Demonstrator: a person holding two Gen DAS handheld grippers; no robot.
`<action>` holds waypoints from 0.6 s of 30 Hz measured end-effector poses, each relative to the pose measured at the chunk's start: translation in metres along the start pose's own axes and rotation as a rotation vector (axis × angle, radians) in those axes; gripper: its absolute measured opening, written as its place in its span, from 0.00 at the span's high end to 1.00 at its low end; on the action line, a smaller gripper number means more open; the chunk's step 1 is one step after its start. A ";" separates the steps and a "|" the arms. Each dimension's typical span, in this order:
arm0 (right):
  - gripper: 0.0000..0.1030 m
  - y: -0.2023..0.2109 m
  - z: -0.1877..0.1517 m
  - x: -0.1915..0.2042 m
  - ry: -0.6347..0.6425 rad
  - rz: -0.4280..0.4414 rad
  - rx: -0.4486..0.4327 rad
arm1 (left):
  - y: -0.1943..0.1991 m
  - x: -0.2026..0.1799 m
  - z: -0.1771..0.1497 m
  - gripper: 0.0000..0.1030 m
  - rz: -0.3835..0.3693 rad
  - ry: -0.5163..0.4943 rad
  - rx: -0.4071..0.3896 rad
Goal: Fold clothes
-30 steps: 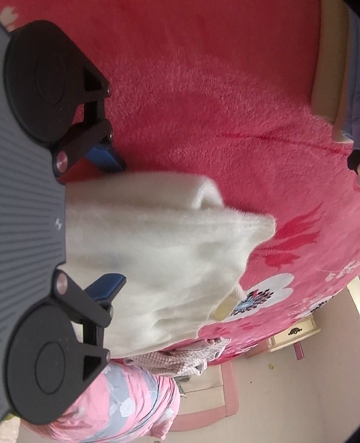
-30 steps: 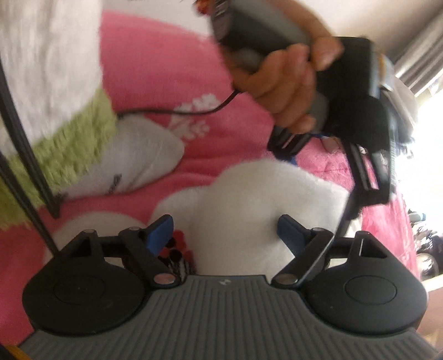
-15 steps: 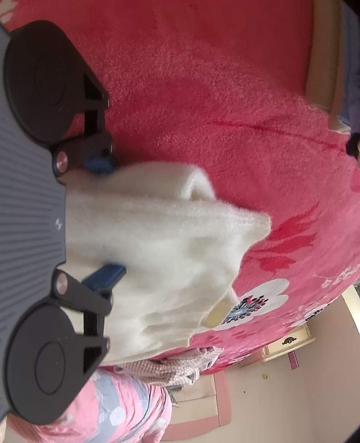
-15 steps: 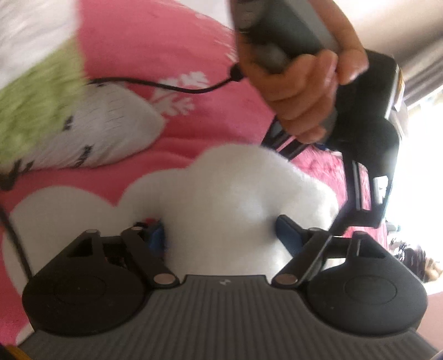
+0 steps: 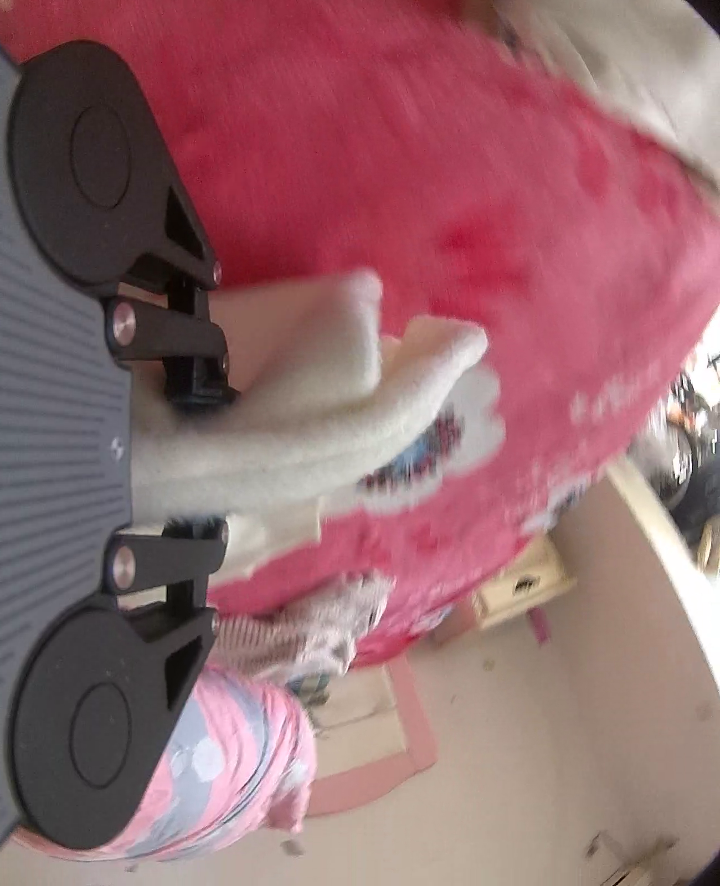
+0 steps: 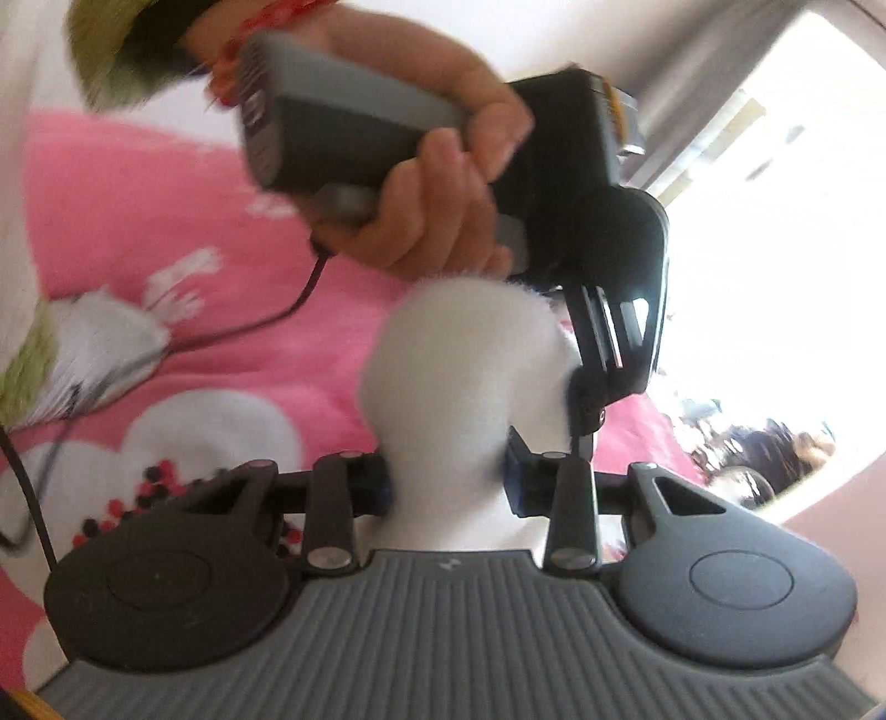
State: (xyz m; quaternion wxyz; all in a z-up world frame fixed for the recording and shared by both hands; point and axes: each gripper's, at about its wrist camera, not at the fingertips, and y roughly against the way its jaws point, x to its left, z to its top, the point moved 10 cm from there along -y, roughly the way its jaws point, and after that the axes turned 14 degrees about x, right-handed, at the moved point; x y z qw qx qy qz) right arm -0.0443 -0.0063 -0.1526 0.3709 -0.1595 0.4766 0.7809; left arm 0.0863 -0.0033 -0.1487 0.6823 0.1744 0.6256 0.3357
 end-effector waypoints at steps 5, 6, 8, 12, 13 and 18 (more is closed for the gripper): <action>0.68 0.031 -0.032 -0.055 -0.190 -0.104 -0.013 | -0.042 -0.087 0.002 0.74 -0.004 -0.150 0.052; 0.68 0.037 -0.041 -0.064 -0.230 -0.120 -0.011 | -0.055 -0.103 -0.001 0.74 0.006 -0.183 0.073; 0.68 0.049 -0.062 -0.082 -0.302 -0.149 -0.001 | -0.081 -0.136 -0.007 0.74 0.028 -0.248 0.114; 0.68 0.065 -0.118 -0.106 -0.483 -0.175 0.037 | -0.146 -0.178 -0.030 0.63 0.095 -0.361 0.221; 0.68 0.067 -0.135 -0.110 -0.541 -0.174 0.050 | -0.161 -0.181 -0.036 0.56 0.109 -0.370 0.244; 0.66 0.055 -0.234 -0.119 -1.059 -0.011 0.086 | -0.176 -0.184 -0.060 0.53 0.015 -0.346 0.291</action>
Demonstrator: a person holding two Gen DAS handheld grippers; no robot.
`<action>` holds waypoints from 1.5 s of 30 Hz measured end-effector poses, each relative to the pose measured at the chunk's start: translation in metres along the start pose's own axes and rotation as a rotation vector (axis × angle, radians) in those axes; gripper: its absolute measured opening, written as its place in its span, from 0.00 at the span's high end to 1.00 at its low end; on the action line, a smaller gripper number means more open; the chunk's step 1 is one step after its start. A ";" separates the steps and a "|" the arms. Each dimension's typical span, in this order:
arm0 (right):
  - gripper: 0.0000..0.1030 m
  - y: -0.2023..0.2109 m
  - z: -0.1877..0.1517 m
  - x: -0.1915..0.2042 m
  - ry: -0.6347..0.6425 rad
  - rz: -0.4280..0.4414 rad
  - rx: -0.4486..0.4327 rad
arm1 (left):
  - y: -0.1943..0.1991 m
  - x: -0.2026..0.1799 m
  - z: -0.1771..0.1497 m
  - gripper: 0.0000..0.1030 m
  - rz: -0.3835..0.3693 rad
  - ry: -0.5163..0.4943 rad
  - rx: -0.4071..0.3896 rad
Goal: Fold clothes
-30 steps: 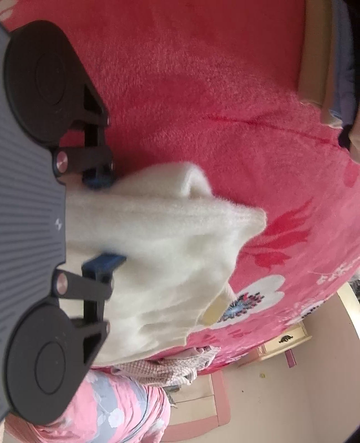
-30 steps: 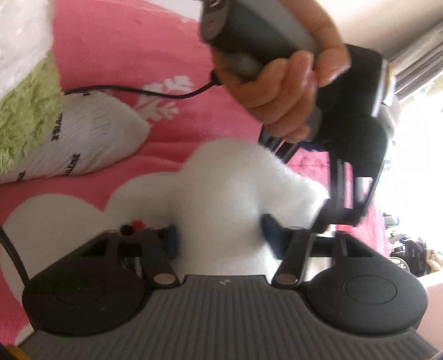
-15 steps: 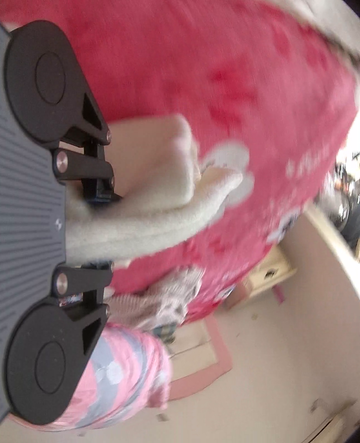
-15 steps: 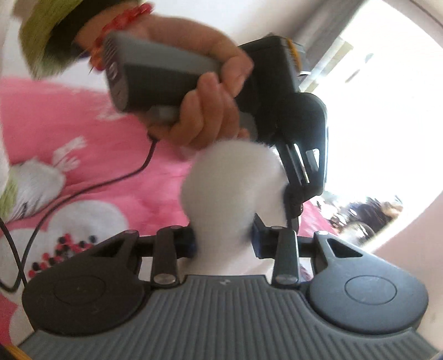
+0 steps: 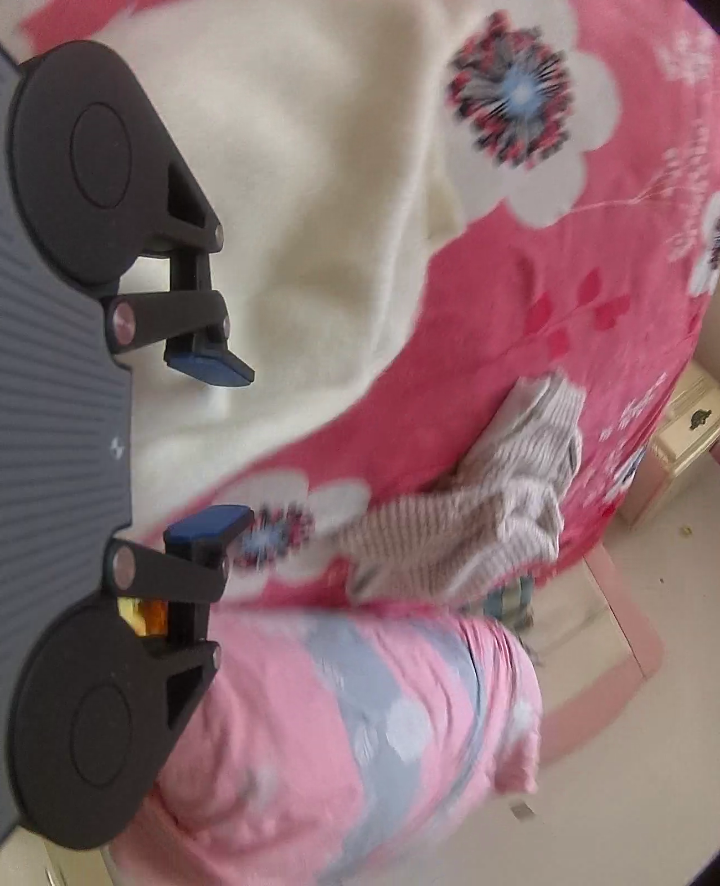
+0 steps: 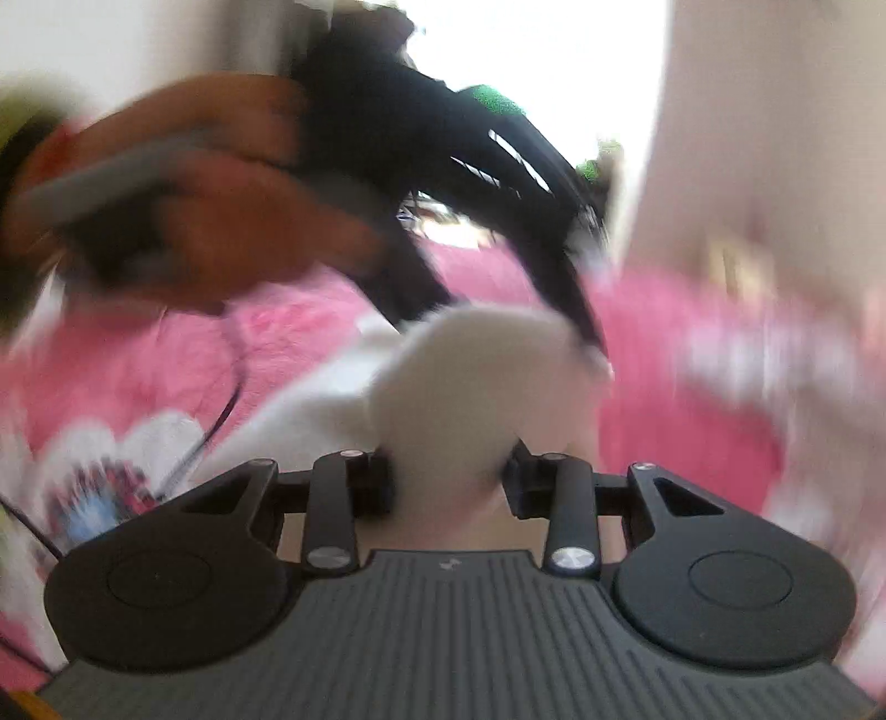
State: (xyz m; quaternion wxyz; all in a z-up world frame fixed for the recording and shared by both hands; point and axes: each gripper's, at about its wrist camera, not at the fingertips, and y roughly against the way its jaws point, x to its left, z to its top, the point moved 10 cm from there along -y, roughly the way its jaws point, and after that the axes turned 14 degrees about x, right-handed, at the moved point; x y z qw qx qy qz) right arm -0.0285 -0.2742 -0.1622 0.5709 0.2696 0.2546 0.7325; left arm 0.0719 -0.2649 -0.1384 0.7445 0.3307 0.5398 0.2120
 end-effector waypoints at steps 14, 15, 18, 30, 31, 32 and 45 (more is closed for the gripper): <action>0.33 0.005 -0.052 -0.086 -0.719 0.432 0.071 | 0.028 0.003 -0.046 0.50 0.127 -0.116 -0.025; 0.32 0.007 -0.050 -0.089 -0.722 0.430 0.082 | 0.032 0.000 -0.043 0.50 0.126 -0.104 -0.050; 0.29 0.020 -0.055 -0.097 -0.727 0.422 0.140 | 0.045 -0.012 -0.034 0.49 0.129 -0.094 -0.137; 0.29 0.045 0.154 -0.145 -0.403 0.191 0.245 | 0.080 0.018 -0.006 0.49 0.114 0.195 -0.314; 0.29 0.038 0.180 -0.139 -0.368 0.189 0.235 | 0.084 0.028 -0.003 0.49 0.116 0.212 -0.321; 0.29 0.030 0.206 -0.132 -0.335 0.194 0.221 | 0.088 0.038 0.001 0.49 0.114 0.232 -0.333; 0.29 -0.043 0.279 -0.096 -0.259 0.286 0.108 | 0.084 0.115 0.027 0.48 -0.002 0.168 -0.197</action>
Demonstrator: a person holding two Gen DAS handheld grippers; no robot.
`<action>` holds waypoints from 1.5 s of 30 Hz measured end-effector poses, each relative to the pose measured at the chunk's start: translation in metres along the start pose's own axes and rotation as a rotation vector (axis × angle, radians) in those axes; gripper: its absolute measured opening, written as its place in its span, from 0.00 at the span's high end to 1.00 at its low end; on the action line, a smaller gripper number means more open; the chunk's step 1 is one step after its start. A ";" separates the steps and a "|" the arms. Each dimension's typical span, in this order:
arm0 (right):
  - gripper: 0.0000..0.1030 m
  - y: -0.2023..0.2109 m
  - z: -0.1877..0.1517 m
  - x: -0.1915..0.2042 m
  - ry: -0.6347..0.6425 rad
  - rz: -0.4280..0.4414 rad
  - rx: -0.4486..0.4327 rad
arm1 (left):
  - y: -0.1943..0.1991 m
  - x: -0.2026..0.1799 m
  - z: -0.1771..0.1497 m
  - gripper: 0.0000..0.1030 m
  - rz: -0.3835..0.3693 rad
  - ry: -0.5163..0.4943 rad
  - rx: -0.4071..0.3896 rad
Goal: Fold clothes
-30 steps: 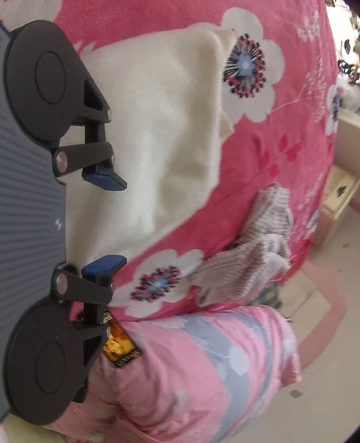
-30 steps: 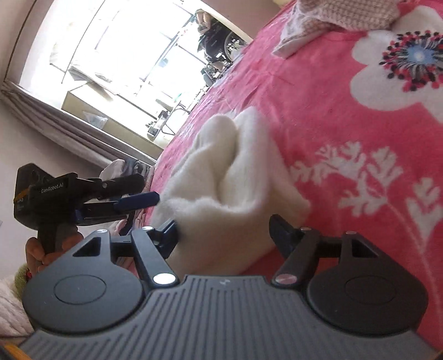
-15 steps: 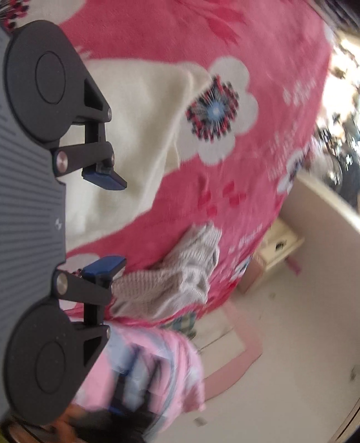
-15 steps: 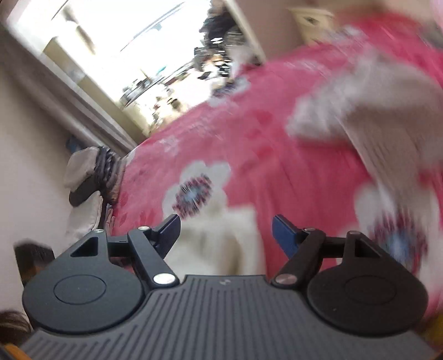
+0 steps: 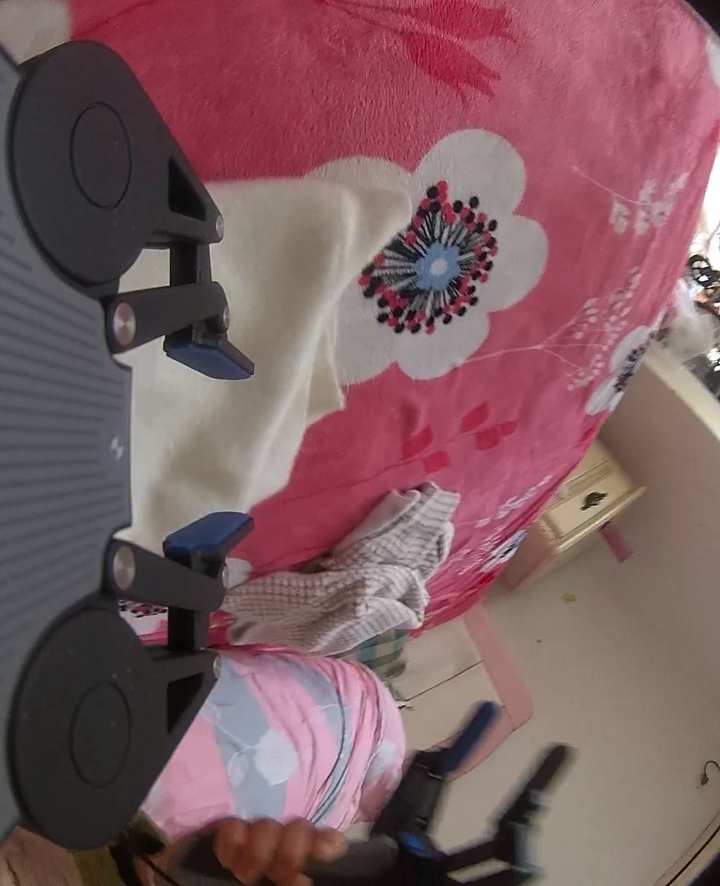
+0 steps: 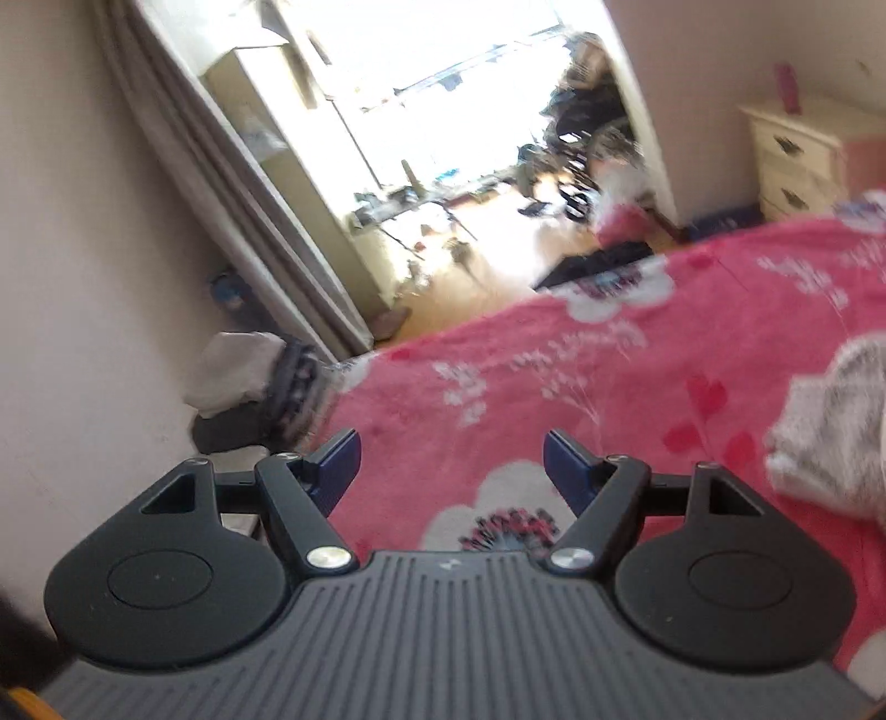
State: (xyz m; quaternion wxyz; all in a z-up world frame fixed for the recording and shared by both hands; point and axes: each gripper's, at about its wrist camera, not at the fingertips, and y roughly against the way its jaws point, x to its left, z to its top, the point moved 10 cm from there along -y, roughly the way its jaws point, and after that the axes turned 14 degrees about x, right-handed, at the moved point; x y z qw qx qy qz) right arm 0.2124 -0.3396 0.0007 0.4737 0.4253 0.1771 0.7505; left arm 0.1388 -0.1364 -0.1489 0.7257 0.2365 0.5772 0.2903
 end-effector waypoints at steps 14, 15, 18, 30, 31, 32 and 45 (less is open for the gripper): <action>0.29 -0.011 -0.136 -0.100 -0.669 -0.224 -0.202 | 0.012 0.072 0.040 0.46 -0.137 -0.008 -0.005; 0.29 -0.014 -0.146 -0.098 -0.687 -0.239 -0.172 | 0.009 0.074 0.040 0.46 -0.154 -0.013 0.008; 0.29 -0.017 -0.172 -0.087 -0.679 -0.343 -0.069 | 0.001 0.075 0.039 0.46 -0.220 -0.012 0.044; 0.29 0.080 -0.185 -0.037 -0.532 -0.624 -0.215 | -0.005 0.017 0.001 0.45 -0.283 -0.237 0.111; 0.29 0.073 -0.191 -0.041 -0.499 -0.605 -0.220 | -0.007 0.013 -0.006 0.45 -0.275 -0.279 0.101; 0.29 0.065 -0.197 -0.045 -0.474 -0.577 -0.216 | -0.009 0.008 -0.012 0.45 -0.264 -0.321 0.091; 0.26 0.035 -0.254 -0.069 -0.377 -0.043 0.071 | -0.040 -0.062 -0.070 0.46 -0.016 -0.668 0.363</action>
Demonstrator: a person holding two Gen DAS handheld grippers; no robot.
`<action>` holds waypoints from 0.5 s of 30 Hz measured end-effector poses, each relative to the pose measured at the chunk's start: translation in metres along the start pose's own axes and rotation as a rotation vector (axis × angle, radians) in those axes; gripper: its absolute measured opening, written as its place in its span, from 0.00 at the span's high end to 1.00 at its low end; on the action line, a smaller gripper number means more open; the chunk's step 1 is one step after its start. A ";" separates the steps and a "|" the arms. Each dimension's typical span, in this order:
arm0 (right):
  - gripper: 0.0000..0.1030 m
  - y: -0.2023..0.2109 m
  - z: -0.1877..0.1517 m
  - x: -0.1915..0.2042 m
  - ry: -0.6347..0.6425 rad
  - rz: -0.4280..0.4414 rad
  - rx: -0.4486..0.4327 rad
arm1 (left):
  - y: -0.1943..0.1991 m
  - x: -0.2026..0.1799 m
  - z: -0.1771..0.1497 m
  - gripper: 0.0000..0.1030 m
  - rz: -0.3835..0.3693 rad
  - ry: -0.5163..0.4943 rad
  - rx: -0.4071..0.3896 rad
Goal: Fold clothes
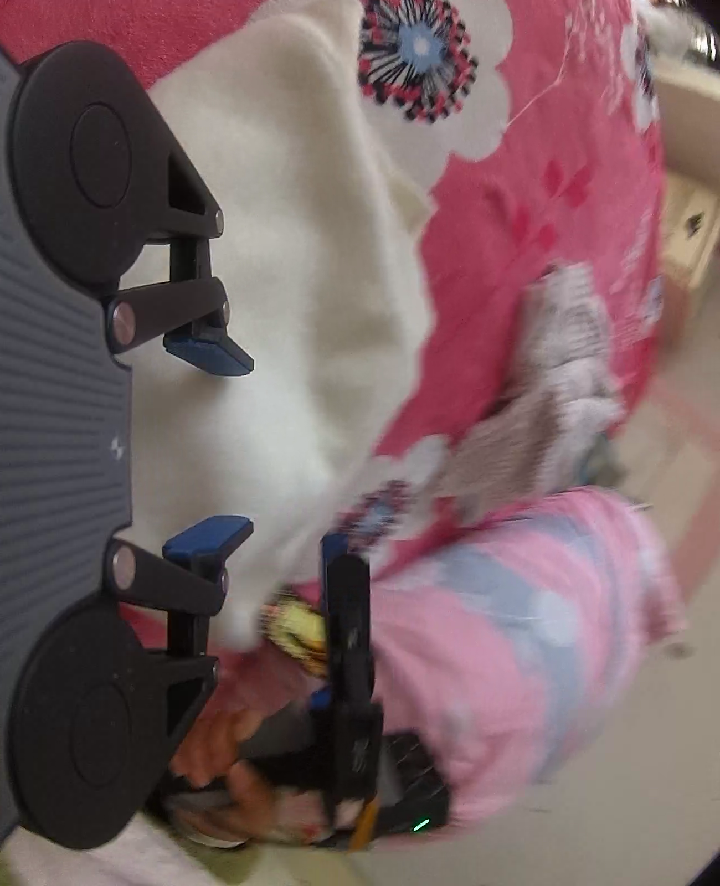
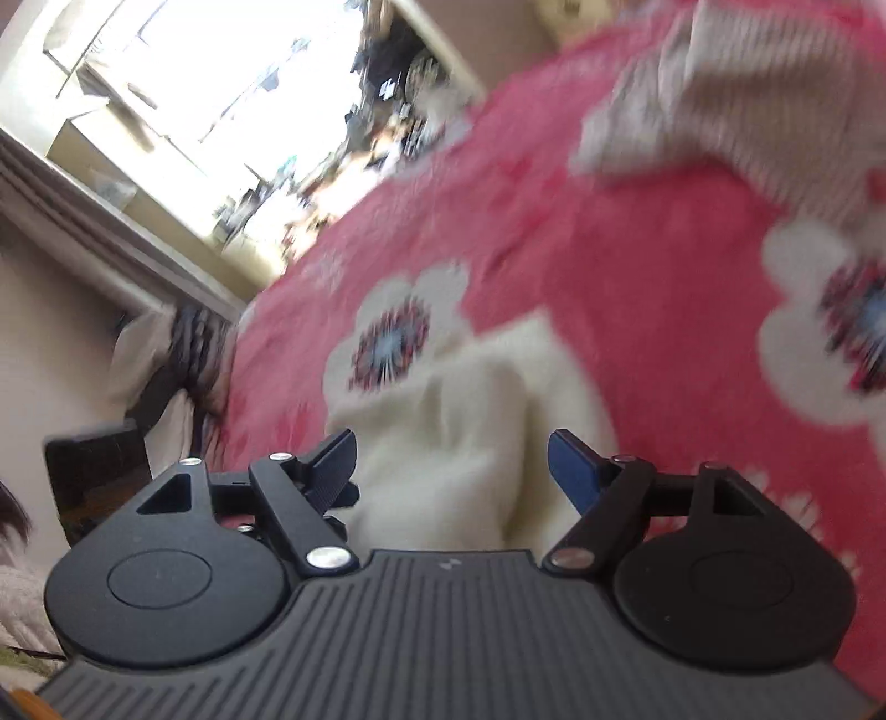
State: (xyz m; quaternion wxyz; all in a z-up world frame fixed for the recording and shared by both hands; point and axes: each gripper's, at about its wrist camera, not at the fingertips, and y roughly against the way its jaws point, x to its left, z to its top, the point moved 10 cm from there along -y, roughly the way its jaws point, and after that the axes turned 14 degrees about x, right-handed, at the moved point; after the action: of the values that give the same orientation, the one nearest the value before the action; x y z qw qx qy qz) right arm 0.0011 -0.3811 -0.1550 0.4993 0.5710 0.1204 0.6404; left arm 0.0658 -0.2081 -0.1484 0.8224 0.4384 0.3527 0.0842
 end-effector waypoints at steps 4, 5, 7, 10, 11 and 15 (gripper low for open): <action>0.28 -0.025 -0.014 -0.016 0.042 0.049 0.095 | -0.014 -0.016 0.005 0.46 0.089 -0.113 0.145; 0.28 -0.030 -0.016 -0.016 0.049 0.072 0.112 | -0.017 -0.020 0.007 0.46 0.109 -0.139 0.164; 0.31 -0.039 -0.018 -0.018 0.062 0.121 0.149 | -0.025 -0.030 0.010 0.45 0.141 -0.199 0.184; 0.49 -0.050 -0.013 -0.019 0.053 0.229 0.205 | -0.040 -0.034 0.007 0.45 0.211 -0.260 0.168; 0.51 -0.055 -0.010 -0.018 0.050 0.260 0.219 | -0.045 -0.032 0.004 0.45 0.226 -0.258 0.154; 0.70 -0.071 -0.008 -0.008 0.063 0.333 0.274 | -0.047 -0.032 -0.007 0.44 0.265 -0.241 0.074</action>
State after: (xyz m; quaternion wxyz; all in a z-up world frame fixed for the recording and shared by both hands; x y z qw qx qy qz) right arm 0.0290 -0.3501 -0.2136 0.3003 0.6251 0.1260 0.7093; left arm 0.0298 -0.2464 -0.1719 0.8238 0.5178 0.1935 0.1258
